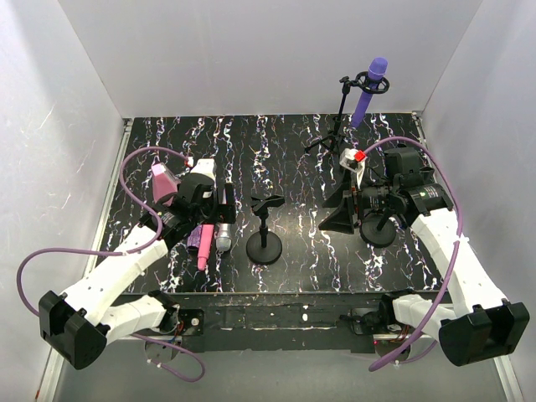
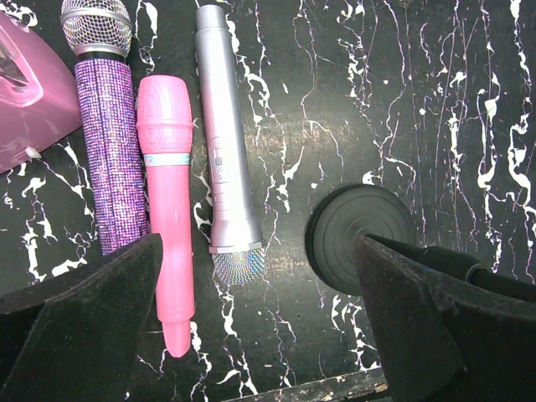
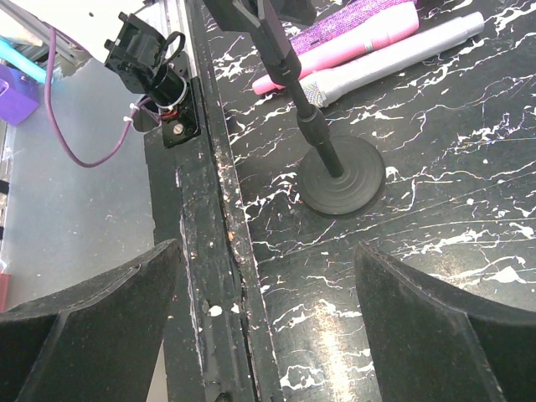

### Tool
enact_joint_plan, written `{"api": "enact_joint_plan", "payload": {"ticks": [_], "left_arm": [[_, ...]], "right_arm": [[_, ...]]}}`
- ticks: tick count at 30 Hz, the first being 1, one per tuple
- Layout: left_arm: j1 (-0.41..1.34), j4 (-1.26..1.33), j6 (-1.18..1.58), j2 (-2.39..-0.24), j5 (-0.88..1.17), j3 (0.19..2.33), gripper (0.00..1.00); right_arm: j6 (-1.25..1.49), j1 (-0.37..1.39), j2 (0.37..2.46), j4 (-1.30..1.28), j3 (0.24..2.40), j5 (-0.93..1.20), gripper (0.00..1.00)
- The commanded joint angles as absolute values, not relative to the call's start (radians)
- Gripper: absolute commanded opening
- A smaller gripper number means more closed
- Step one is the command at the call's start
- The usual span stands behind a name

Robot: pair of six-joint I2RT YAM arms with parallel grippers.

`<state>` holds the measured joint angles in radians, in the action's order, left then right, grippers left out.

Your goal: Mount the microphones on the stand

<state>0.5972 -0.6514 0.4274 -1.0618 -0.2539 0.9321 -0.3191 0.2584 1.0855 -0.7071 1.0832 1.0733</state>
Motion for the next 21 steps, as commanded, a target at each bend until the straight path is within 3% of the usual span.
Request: {"api": "enact_joint_plan", "payload": {"ticks": [1,21], "left_arm": [[0.589,-0.637,0.422,-1.061,-0.253,0.962,0.98],[0.584,-0.649,0.403,-1.097,-0.247,0.959,0.98]], "right_arm": [[-0.334,0.253,1.078,-0.689,1.085,1.098,0.90],[-0.333,0.239,1.081,-0.689,1.080,1.114,0.90]]}}
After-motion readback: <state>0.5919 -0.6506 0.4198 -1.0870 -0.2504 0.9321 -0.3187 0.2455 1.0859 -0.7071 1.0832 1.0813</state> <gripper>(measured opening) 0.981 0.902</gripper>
